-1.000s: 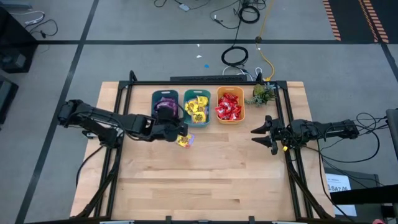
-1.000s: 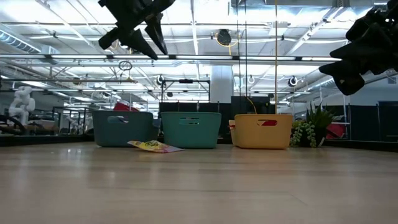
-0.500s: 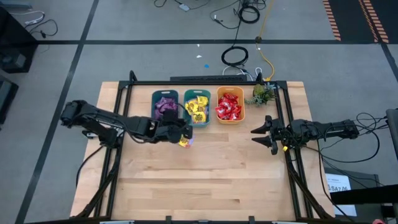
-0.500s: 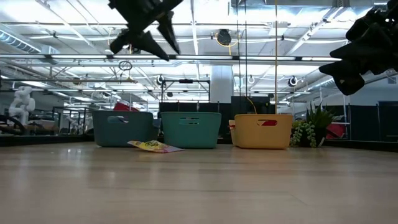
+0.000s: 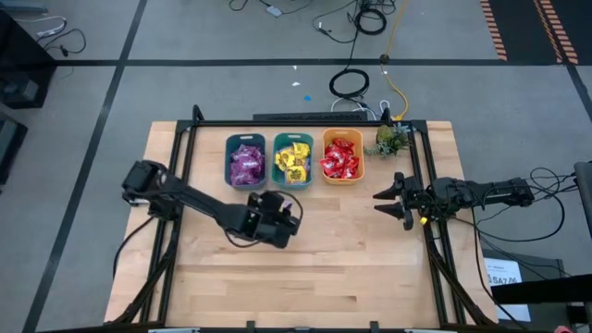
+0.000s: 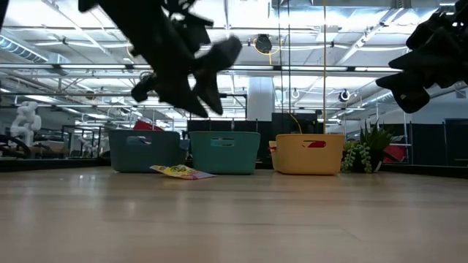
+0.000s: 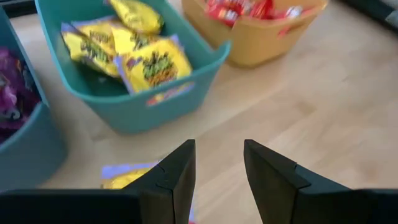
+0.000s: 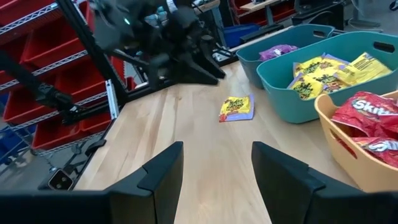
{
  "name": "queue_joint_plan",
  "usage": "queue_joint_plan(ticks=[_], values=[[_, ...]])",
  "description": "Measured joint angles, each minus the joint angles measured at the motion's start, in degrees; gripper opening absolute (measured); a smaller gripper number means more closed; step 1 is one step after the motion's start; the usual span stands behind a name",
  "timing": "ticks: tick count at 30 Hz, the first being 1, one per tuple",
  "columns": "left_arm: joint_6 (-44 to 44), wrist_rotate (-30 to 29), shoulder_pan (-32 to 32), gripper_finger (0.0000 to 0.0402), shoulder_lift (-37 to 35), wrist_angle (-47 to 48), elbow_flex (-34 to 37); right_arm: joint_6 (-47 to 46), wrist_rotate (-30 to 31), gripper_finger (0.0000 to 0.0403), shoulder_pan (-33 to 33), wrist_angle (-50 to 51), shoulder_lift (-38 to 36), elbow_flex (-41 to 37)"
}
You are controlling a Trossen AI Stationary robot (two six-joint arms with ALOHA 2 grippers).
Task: Sort candy
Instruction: Put the yellow candy into the green bin
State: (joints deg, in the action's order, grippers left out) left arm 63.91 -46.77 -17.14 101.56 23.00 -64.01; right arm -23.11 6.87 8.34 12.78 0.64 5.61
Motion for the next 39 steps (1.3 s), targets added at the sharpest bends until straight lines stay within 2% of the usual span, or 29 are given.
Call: queue_joint_plan(ticks=[5,9,16,19,23,28,33,39], values=[[0.41,0.39,-0.14,0.0145,6.66,-0.04,0.00,-0.02,-0.90,0.0183,0.00,0.00,0.00,0.00],[5.56,5.91,-0.14,0.0145,12.68,-0.34,-0.01,-0.04,-0.92,0.0183,0.00,0.00,0.00,0.00],[14.22,6.00,-0.69,0.0140,19.80,-2.45,-0.61,-0.24,-1.05,0.0183,0.00,0.00,0.00,0.00],[13.46,5.70,-1.32,0.0106,19.44,-3.58,-0.52,-0.24,-1.07,0.0183,0.00,-0.03,0.00,0.00],[12.62,9.46,-1.54,0.0017,16.16,-3.34,-0.72,-0.24,-1.07,0.0183,0.00,-0.04,0.00,0.00],[7.47,13.50,-1.75,0.0005,11.10,-2.22,-2.07,-0.11,-1.07,0.0183,0.00,-0.04,0.00,-0.01],[-1.61,11.52,-1.51,0.0003,6.26,-2.92,-4.64,0.44,-1.05,0.0183,0.00,-0.03,0.00,-0.02],[-3.78,9.44,-0.93,0.0002,3.54,-2.52,-6.70,1.36,-1.05,0.0183,0.00,0.08,0.00,-0.02]])
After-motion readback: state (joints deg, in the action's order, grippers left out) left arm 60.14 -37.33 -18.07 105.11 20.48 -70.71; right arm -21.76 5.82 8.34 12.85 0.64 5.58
